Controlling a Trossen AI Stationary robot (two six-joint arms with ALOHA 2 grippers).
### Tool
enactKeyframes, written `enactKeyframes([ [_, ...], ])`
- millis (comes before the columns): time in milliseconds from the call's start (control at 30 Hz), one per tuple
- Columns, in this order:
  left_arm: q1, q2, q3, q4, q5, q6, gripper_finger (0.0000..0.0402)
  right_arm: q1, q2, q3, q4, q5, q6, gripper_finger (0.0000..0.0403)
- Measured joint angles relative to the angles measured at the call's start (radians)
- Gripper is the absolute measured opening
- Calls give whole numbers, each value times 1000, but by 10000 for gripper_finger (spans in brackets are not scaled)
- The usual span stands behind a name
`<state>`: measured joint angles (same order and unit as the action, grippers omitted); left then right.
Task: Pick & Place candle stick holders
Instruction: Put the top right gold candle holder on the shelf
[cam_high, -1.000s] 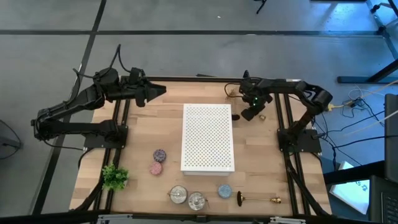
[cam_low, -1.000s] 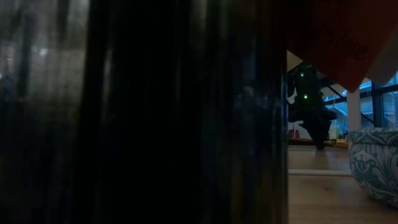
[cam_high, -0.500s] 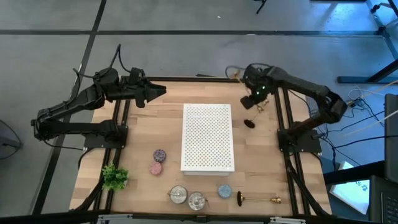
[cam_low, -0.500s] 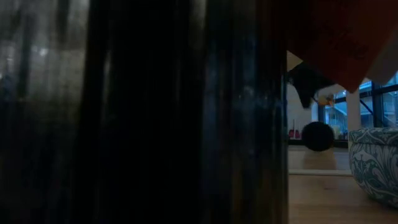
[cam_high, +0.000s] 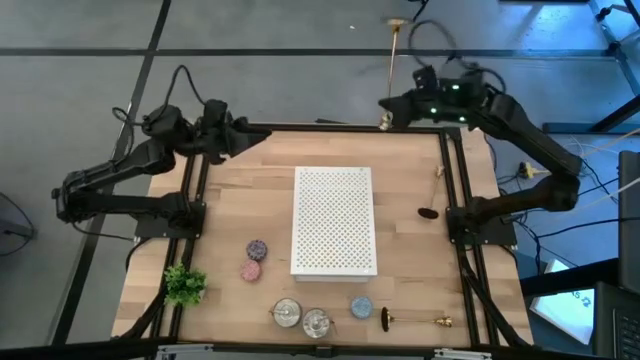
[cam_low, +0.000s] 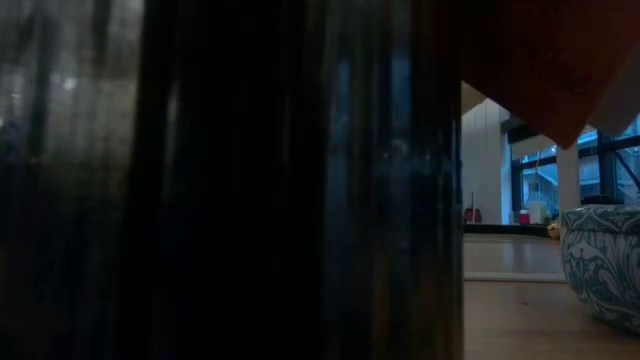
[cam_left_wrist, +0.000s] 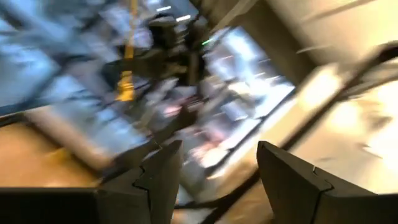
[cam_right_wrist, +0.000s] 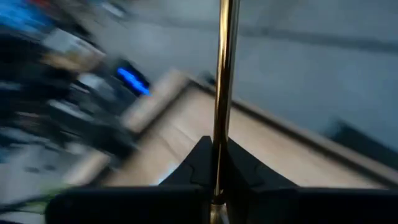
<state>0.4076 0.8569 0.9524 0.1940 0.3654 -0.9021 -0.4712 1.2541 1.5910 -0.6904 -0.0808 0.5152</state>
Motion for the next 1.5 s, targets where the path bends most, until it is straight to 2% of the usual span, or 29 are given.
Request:
enactKeyframes([
  [100,-16,94,1,293,88,-110,203,51,-1,22,113,-43,16,15],
  [167,-40,168,2,440,104,-153,203,87,7,22,170,-60,39,15],
  [267,-54,273,2,565,107,-235,203,148,24,22,203,-66,44,15],
  [333,-52,339,4,619,120,-341,203,186,35,22,207,-70,13,15],
  [467,-57,437,7,750,168,-560,203,248,43,22,171,-62,-169,15],
  [600,-67,486,8,848,231,-696,203,299,49,22,95,32,-499,15],
  [733,-65,489,8,854,289,-826,203,343,49,22,85,64,-852,15],
  [800,-61,490,8,851,324,-925,203,372,49,22,95,111,-986,15],
  [1000,-62,490,8,798,366,-1195,203,493,72,22,86,476,-1296,16],
  [1100,-81,489,9,700,378,-1237,203,549,109,22,72,685,-1465,17],
  [1167,-92,491,8,617,384,-1236,203,570,134,22,43,766,-1562,17],
  [1267,-100,490,8,538,383,-1210,203,589,165,21,-21,811,-1626,17],
  [1500,-96,500,8,433,387,-1172,203,623,203,21,-85,777,-1680,18],
])
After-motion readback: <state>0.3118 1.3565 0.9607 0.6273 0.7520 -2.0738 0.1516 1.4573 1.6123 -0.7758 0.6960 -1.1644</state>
